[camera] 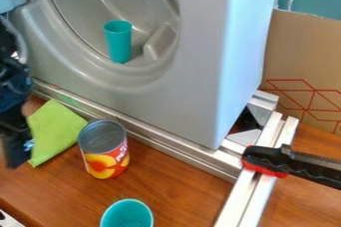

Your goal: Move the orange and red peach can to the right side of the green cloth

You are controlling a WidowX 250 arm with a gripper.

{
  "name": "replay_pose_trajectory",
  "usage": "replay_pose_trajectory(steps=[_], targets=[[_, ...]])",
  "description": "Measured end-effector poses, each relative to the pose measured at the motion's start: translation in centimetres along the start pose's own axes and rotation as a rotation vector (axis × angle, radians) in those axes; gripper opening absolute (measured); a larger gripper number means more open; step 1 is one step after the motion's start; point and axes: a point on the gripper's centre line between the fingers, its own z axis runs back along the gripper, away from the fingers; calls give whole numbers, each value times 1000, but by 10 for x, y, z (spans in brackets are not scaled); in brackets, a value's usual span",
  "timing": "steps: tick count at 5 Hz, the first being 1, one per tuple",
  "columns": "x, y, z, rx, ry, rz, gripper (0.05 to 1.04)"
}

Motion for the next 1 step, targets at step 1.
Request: replay_pose_trajectory(steps=[1], targets=[[-17, 12, 1, -7, -13, -24, 1001]])
